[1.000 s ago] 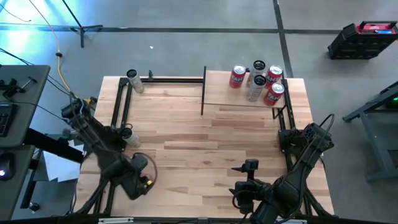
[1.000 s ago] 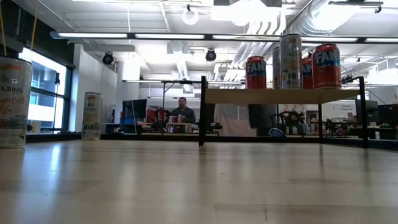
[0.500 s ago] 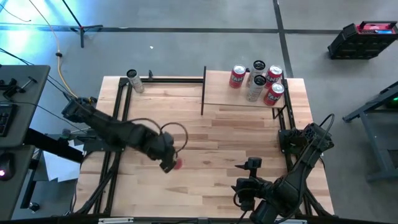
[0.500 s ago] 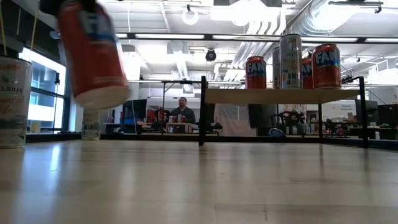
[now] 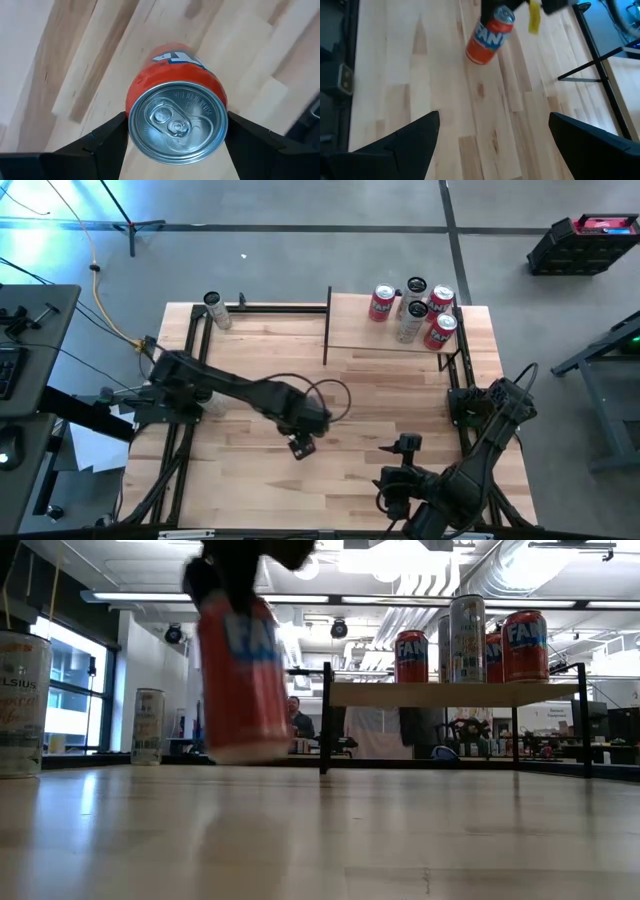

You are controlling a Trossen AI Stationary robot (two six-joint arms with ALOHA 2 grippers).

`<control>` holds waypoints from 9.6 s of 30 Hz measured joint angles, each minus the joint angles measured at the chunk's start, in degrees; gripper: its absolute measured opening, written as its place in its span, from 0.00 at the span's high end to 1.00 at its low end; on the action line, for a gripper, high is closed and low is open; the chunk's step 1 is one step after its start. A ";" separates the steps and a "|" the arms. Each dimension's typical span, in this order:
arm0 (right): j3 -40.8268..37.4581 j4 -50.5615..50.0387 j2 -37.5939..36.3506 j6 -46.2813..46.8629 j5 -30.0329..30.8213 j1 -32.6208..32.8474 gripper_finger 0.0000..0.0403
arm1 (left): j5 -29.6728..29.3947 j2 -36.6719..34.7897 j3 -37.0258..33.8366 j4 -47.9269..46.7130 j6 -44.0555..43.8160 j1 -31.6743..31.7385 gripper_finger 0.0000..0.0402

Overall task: Place canned beverage on shelf
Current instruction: Put the orange soda can on the shelf aligned with the other orange soda can

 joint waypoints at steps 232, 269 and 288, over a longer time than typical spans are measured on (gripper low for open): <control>-21.86 16.85 -24.61 -70.12 -40.20 -75.97 0.24 | -63.80 -23.87 -46.16 28.83 -15.98 -16.96 0.17; -21.42 16.94 -22.49 -68.81 -35.02 -76.23 0.09 | -58.92 -44.63 -45.72 28.34 0.06 -16.96 0.17; -20.60 17.86 -22.53 -70.14 -34.10 -76.19 0.07 | -60.70 -44.63 -45.72 28.34 0.56 -16.96 0.17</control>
